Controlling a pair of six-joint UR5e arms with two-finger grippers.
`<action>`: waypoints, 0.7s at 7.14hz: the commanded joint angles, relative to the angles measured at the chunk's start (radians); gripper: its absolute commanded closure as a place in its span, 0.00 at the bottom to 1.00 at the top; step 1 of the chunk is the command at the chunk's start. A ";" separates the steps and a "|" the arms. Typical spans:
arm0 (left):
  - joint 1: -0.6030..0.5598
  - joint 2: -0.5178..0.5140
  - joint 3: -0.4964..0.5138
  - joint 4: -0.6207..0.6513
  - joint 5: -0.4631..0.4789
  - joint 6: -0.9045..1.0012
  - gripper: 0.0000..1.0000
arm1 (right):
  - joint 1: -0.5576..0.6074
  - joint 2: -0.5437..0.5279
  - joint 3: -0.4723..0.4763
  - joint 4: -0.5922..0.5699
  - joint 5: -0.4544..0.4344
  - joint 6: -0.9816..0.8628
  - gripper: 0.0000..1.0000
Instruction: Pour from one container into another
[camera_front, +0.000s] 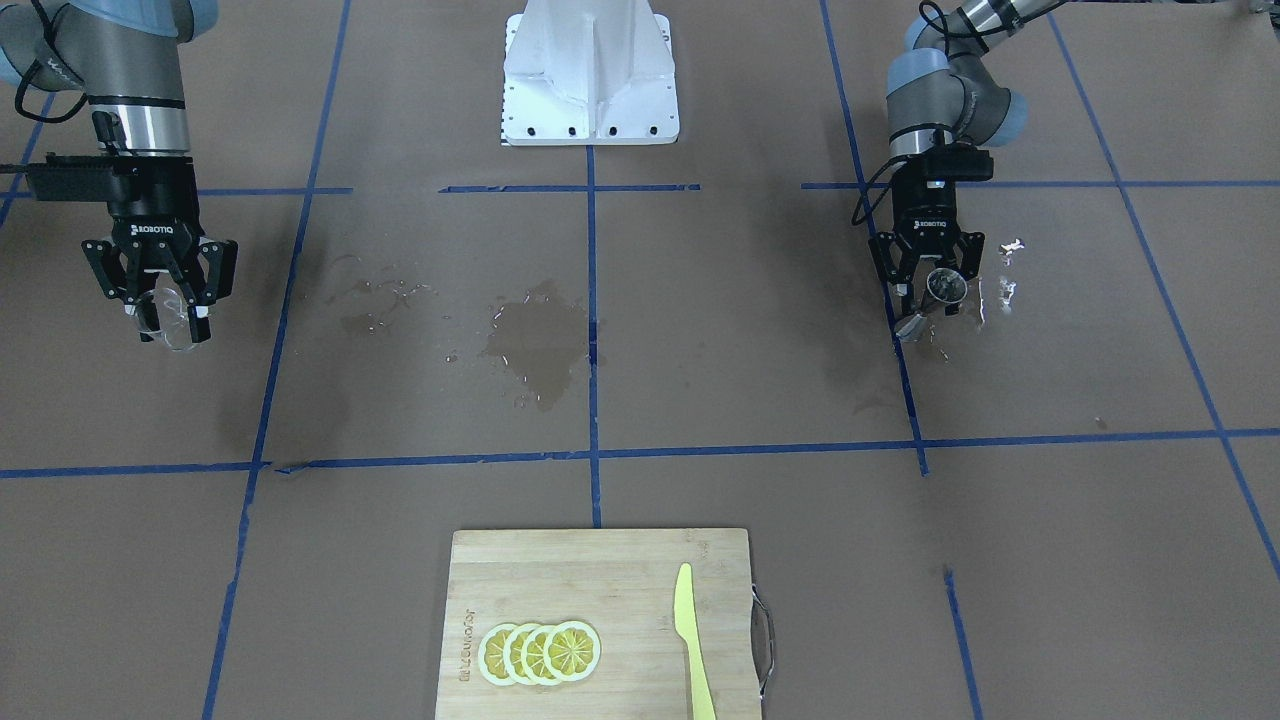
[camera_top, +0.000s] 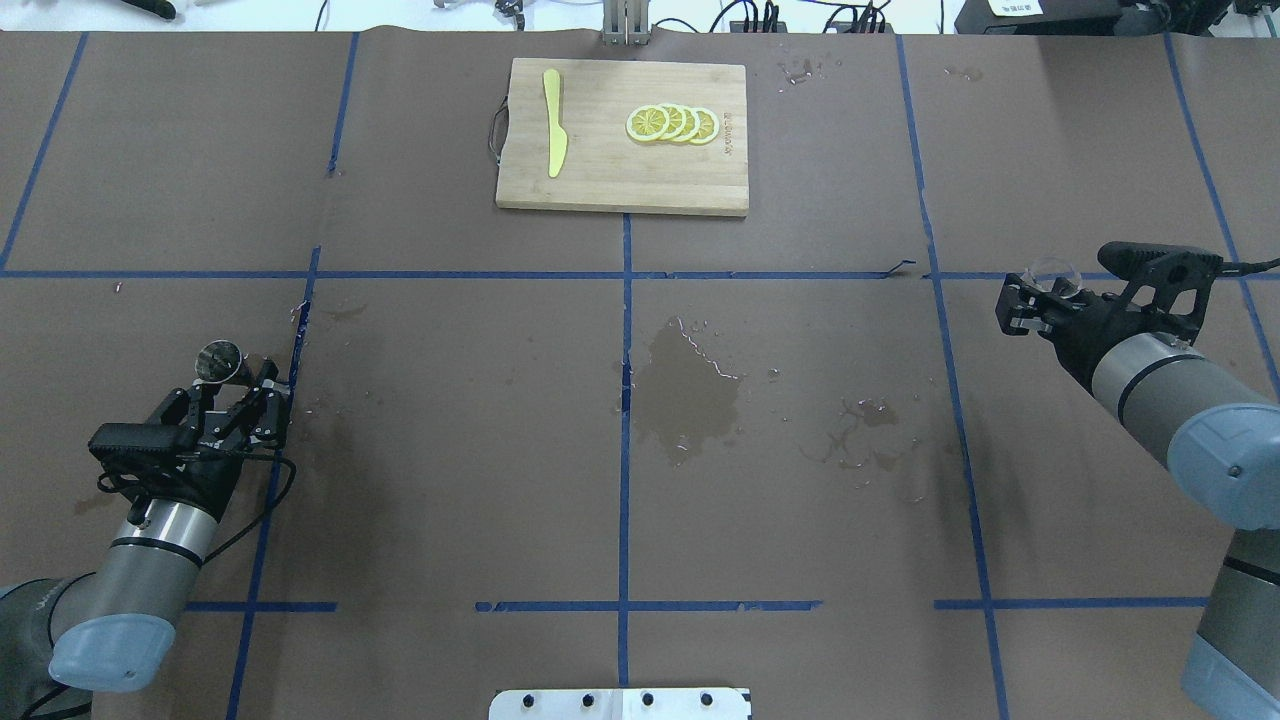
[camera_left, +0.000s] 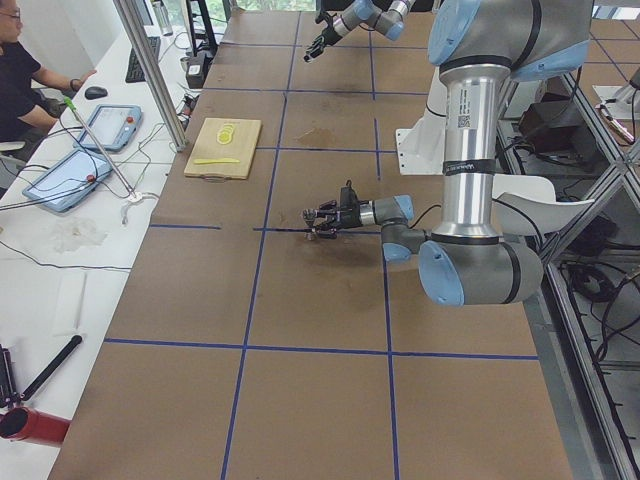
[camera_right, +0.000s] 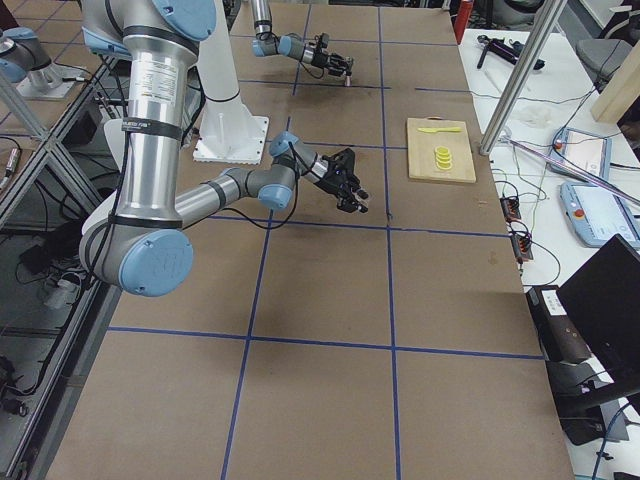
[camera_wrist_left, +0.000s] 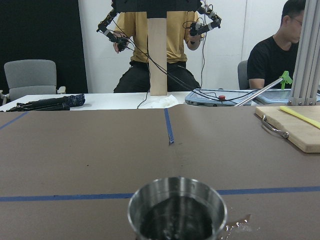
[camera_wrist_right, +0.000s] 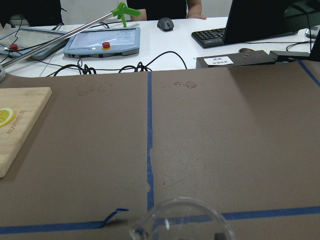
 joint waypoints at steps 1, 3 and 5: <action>0.000 0.000 -0.006 -0.002 -0.024 0.004 0.10 | -0.013 0.001 -0.010 0.000 -0.021 0.001 1.00; -0.008 0.027 -0.091 -0.005 -0.157 0.100 0.00 | -0.053 0.002 -0.028 0.009 -0.091 0.006 1.00; -0.012 0.111 -0.137 -0.006 -0.289 0.143 0.00 | -0.061 0.004 -0.028 0.009 -0.102 0.006 1.00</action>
